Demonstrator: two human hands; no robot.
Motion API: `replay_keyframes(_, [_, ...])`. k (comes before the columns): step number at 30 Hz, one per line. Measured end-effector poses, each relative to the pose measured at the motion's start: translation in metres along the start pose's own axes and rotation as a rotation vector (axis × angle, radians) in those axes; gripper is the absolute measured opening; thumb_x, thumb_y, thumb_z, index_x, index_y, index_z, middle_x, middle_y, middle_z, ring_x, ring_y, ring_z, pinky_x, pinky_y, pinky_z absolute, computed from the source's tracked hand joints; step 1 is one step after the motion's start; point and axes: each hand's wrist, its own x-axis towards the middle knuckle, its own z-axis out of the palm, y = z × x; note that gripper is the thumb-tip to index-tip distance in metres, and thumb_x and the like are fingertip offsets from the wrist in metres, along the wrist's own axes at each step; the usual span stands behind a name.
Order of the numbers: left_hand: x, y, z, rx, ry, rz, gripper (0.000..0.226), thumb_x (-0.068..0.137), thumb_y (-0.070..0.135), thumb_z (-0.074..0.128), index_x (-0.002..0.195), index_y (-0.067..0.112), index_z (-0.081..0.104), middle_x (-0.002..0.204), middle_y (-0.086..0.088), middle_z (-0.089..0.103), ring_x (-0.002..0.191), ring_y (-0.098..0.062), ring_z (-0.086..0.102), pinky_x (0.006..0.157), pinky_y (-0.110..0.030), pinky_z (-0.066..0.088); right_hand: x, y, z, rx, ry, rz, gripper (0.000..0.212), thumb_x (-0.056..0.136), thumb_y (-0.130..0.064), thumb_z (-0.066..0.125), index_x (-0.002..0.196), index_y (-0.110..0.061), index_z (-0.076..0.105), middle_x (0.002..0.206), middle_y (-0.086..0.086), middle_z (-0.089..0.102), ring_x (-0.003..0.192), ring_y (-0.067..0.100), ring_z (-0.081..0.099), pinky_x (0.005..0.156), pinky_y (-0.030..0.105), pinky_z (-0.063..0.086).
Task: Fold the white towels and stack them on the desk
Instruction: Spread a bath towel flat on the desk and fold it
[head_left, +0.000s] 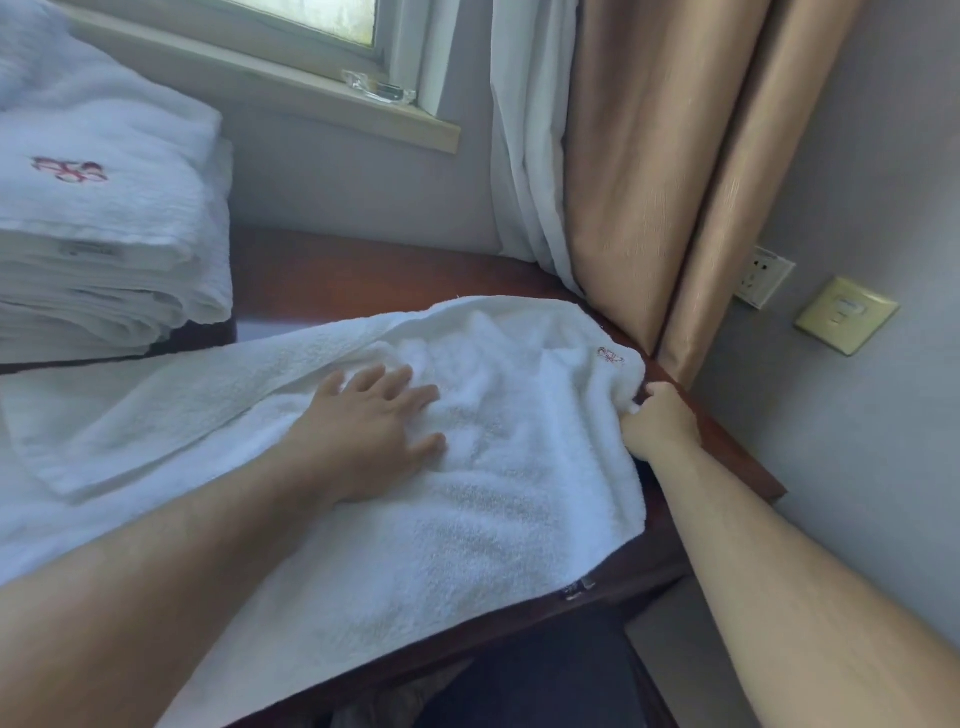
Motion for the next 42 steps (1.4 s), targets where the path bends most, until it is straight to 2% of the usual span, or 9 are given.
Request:
replay_keyframes(3, [-0.001, 0.001, 0.0, 0.001, -0.002, -0.002, 0.074, 0.085, 0.076, 0.016, 0.153, 0.048, 0.016, 0.167, 0.01, 0.011, 0.154, -0.016, 0.005, 0.122, -0.048, 0.006, -0.001, 0.002, -0.012, -0.354, 0.32, 0.195, 0.039, 0.096, -0.027, 0.056, 0.133, -0.017, 0.053, 0.138, 0.016, 0.048, 0.127, 0.036, 0.04, 0.1, 0.047, 0.034])
replay_keyframes(5, [0.0, 0.001, 0.0, 0.0, 0.0, -0.007, 0.075, 0.084, 0.076, 0.016, 0.154, 0.047, 0.016, 0.167, 0.01, 0.011, 0.154, -0.016, 0.005, 0.122, -0.048, 0.007, -0.003, -0.006, -0.011, -0.297, 0.368, -0.034, 0.034, 0.092, -0.018, 0.055, 0.126, -0.016, 0.061, 0.133, 0.015, 0.052, 0.123, 0.037, 0.043, 0.1, 0.046, 0.035])
replay_keyframes(8, [0.0, 0.0, 0.0, 0.009, -0.007, -0.008, 0.075, 0.085, 0.076, 0.017, 0.154, 0.046, 0.016, 0.167, 0.011, 0.011, 0.154, -0.016, 0.005, 0.122, -0.048, 0.006, -0.018, -0.027, 0.007, -0.156, -0.023, -0.387, 0.045, 0.099, -0.032, 0.047, 0.142, -0.019, 0.052, 0.151, 0.011, 0.043, 0.137, 0.034, 0.039, 0.11, 0.042, 0.032])
replay_keyframes(12, [-0.001, 0.001, 0.0, 0.004, -0.018, -0.026, 0.082, 0.077, 0.08, 0.009, 0.153, 0.049, 0.015, 0.167, 0.012, 0.008, 0.154, -0.016, 0.003, 0.121, -0.047, 0.003, -0.038, -0.026, 0.033, -0.475, -0.277, -0.43, 0.069, 0.099, -0.064, 0.018, 0.161, -0.035, 0.013, 0.17, -0.001, 0.007, 0.155, 0.033, 0.005, 0.124, 0.05, 0.006])
replay_keyframes(16, [0.001, 0.0, 0.001, 0.005, -0.015, -0.024, 0.086, 0.073, 0.081, 0.006, 0.153, 0.05, 0.015, 0.167, 0.011, 0.009, 0.154, -0.016, 0.003, 0.121, -0.048, 0.004, -0.04, -0.022, 0.018, -0.028, -0.352, -0.617, 0.041, 0.101, -0.052, 0.038, 0.137, -0.041, 0.055, 0.146, -0.009, 0.052, 0.139, 0.015, 0.043, 0.111, 0.037, 0.033])
replay_keyframes(20, [0.001, -0.002, 0.003, -0.001, -0.004, -0.033, 0.086, 0.074, 0.082, 0.009, 0.153, 0.05, 0.016, 0.167, 0.012, 0.009, 0.154, -0.015, 0.004, 0.121, -0.048, 0.005, -0.027, -0.012, 0.012, 0.196, 0.155, -0.291, 0.044, 0.101, -0.04, 0.043, 0.134, -0.013, 0.057, 0.134, 0.014, 0.056, 0.126, 0.032, 0.049, 0.096, 0.037, 0.037])
replay_keyframes(28, [0.0, -0.002, 0.002, 0.003, -0.011, -0.033, 0.087, 0.073, 0.082, 0.006, 0.153, 0.05, 0.015, 0.167, 0.012, 0.008, 0.154, -0.015, 0.003, 0.121, -0.048, 0.005, 0.004, 0.016, -0.009, 0.064, -0.071, -0.031, 0.081, 0.093, -0.076, 0.017, 0.156, -0.026, 0.018, 0.142, 0.015, 0.052, 0.116, 0.032, 0.05, 0.077, 0.034, 0.026])
replay_keyframes(37, [-0.003, 0.0, -0.001, 0.02, -0.035, -0.024, 0.075, 0.085, 0.077, 0.015, 0.154, 0.048, 0.013, 0.168, 0.009, 0.006, 0.154, -0.017, 0.002, 0.121, -0.048, 0.003, 0.001, 0.023, -0.006, -0.385, -0.109, 0.189, 0.073, 0.099, -0.052, 0.025, 0.16, -0.012, 0.013, 0.162, 0.026, 0.018, 0.147, 0.046, 0.019, 0.118, 0.055, 0.025])
replay_keyframes(42, [-0.001, 0.001, -0.001, 0.024, -0.057, -0.012, 0.072, 0.088, 0.076, 0.017, 0.154, 0.048, 0.01, 0.168, 0.011, 0.003, 0.154, -0.015, -0.002, 0.121, -0.048, 0.0, -0.014, -0.041, 0.035, -0.218, -0.033, -0.404, 0.053, 0.102, -0.043, 0.033, 0.138, -0.007, 0.05, 0.143, 0.009, 0.045, 0.14, 0.032, 0.03, 0.113, 0.049, 0.032])
